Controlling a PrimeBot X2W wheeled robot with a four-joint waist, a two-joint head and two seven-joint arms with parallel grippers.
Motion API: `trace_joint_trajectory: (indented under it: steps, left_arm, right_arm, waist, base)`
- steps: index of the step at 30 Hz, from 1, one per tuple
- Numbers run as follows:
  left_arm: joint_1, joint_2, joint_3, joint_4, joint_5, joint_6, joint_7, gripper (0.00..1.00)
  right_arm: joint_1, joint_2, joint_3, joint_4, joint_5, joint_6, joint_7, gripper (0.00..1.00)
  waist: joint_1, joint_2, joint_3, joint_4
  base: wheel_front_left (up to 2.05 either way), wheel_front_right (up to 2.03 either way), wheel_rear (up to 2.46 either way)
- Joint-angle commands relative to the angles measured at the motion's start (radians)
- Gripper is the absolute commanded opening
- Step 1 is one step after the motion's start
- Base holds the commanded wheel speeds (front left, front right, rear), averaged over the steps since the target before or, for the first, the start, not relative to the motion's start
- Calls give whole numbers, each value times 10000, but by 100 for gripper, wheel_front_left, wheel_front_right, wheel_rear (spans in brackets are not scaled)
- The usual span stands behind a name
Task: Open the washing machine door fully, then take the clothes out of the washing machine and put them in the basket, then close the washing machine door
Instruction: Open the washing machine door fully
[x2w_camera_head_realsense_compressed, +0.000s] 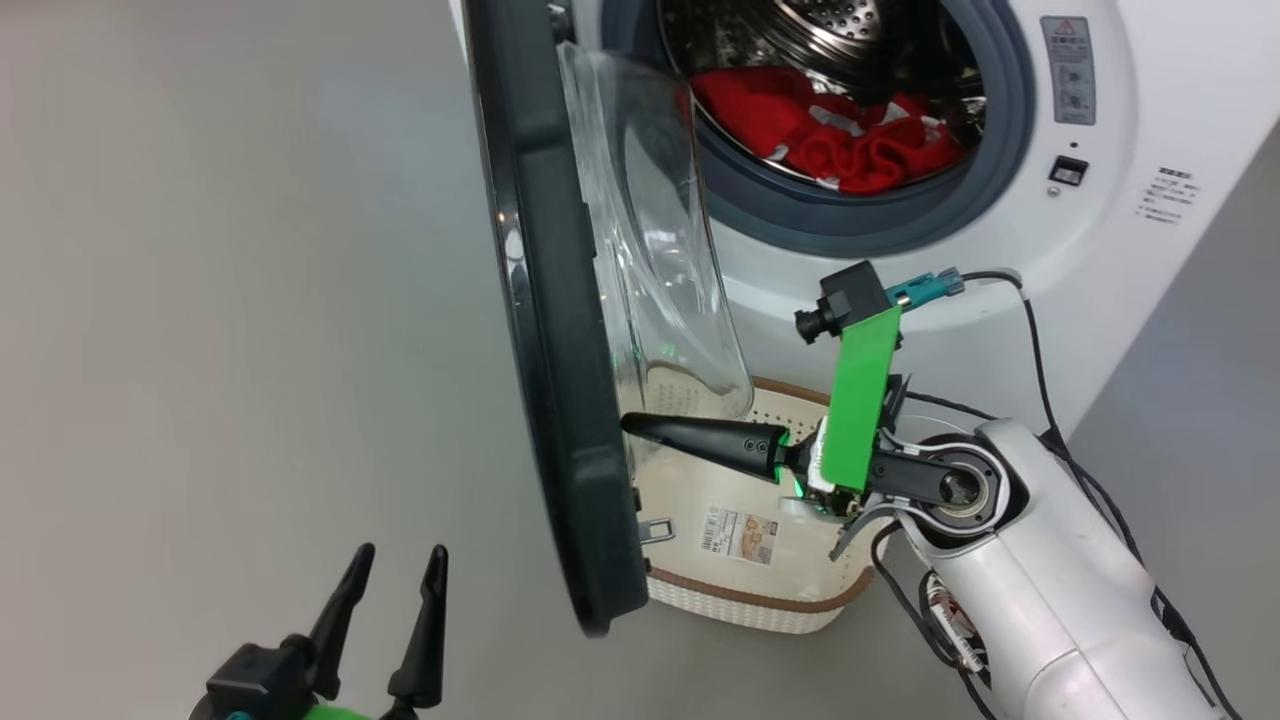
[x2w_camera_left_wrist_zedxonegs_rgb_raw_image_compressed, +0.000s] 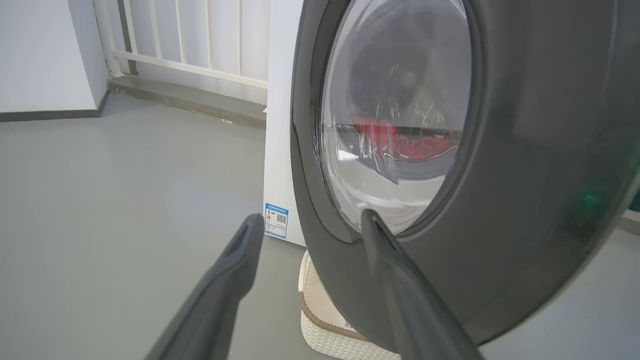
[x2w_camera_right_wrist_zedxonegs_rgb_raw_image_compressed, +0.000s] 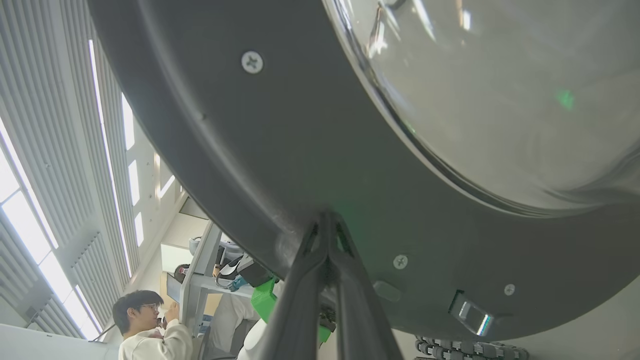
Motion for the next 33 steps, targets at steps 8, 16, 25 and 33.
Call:
trace_joint_trajectory:
  steps: [8,16,25,33]
  left_arm:
    - [-47,19,651,-304,172,-31,-92,100]
    - [-29,-32,951,-472,169,-31,-92,100]
    - [-19,-65,1060,-549,158,-31,-92,100]
    - [-123,-73,879,-368,117,-31,-92,100]
  right_arm:
    - [-78,430,643,-249,123,16,-232,0]
    - [-549,455,1171,29,182,16,-532,0]
    - [-901,459,1794,191,567,16,-993,0]
    - [-676,380,1752,197,376,16,-1337,100]
  waist:
    - [0,0,64,477]
    - [0,0,293,587]
    - [0,0,392,617]
    - [0,0,252,534]
  base:
    - [0,0,0]
    - [0,0,0]
    - [0,0,0]
    - [0,0,0]
